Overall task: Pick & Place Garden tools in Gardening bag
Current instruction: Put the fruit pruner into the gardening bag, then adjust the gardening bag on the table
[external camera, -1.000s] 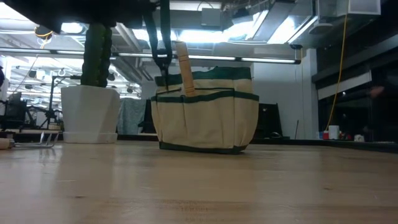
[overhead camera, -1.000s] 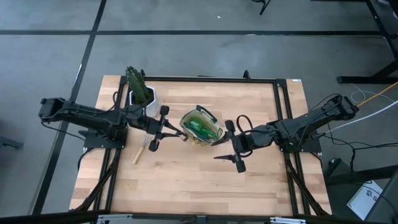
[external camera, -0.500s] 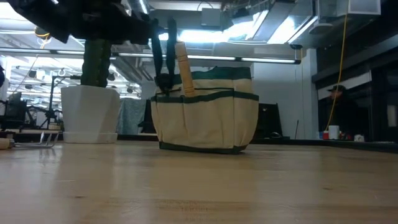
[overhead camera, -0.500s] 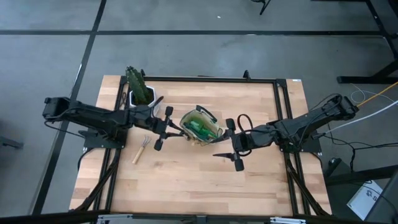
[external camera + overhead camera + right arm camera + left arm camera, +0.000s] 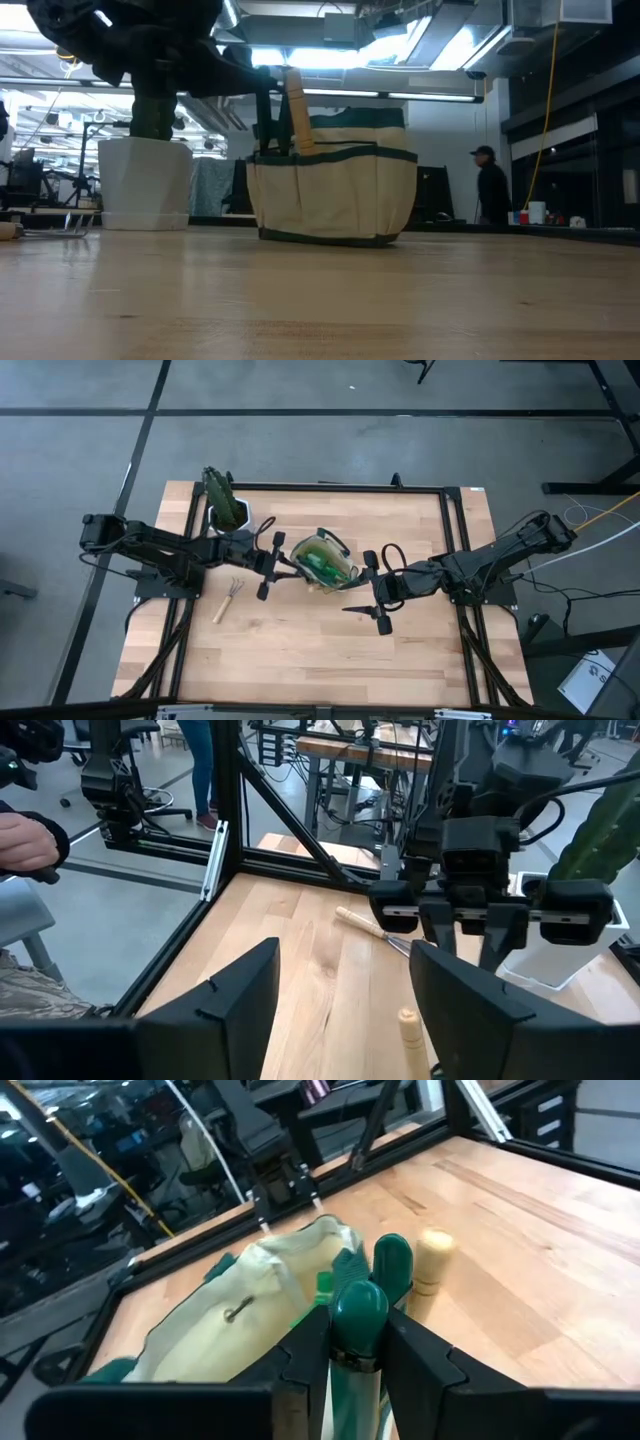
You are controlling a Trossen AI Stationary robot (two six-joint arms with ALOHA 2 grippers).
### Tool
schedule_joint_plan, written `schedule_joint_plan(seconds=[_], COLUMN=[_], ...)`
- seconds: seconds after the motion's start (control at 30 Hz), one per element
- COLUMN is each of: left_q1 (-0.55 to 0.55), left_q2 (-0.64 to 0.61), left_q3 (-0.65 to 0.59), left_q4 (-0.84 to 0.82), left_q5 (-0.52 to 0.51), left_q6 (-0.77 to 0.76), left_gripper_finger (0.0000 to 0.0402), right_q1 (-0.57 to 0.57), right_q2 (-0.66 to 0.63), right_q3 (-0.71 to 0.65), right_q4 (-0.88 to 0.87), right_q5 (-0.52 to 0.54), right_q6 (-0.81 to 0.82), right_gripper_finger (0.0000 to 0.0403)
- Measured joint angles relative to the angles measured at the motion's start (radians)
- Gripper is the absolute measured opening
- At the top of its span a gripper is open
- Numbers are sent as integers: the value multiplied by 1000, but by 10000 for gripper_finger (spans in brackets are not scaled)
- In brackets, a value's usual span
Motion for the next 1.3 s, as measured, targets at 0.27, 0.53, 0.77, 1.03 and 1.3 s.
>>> schedule_joint_plan(seconds=[0.27,0.53,0.77,1.03,1.3], left_q1=[34,40,40,40,40], left_q2=[0,0,-1,-68,-205], left_q3=[0,0,0,0,0], left_q4=[-34,-39,-30,13,-43], left_q5=[-3,-3,-3,-2,-2], left_q6=[-28,-48,-114,-219,-294], left_gripper_finger=[81,130,194,234,229], right_q1=[0,0,0,0,0], right_q2=[0,0,0,0,0], right_q3=[0,0,0,0,0], right_q4=[-1,0,0,-5,-5], right_q5=[0,0,0,-1,-1], right_q6=[0,0,0,0,0], right_gripper_finger=[224,224,224,224,224])
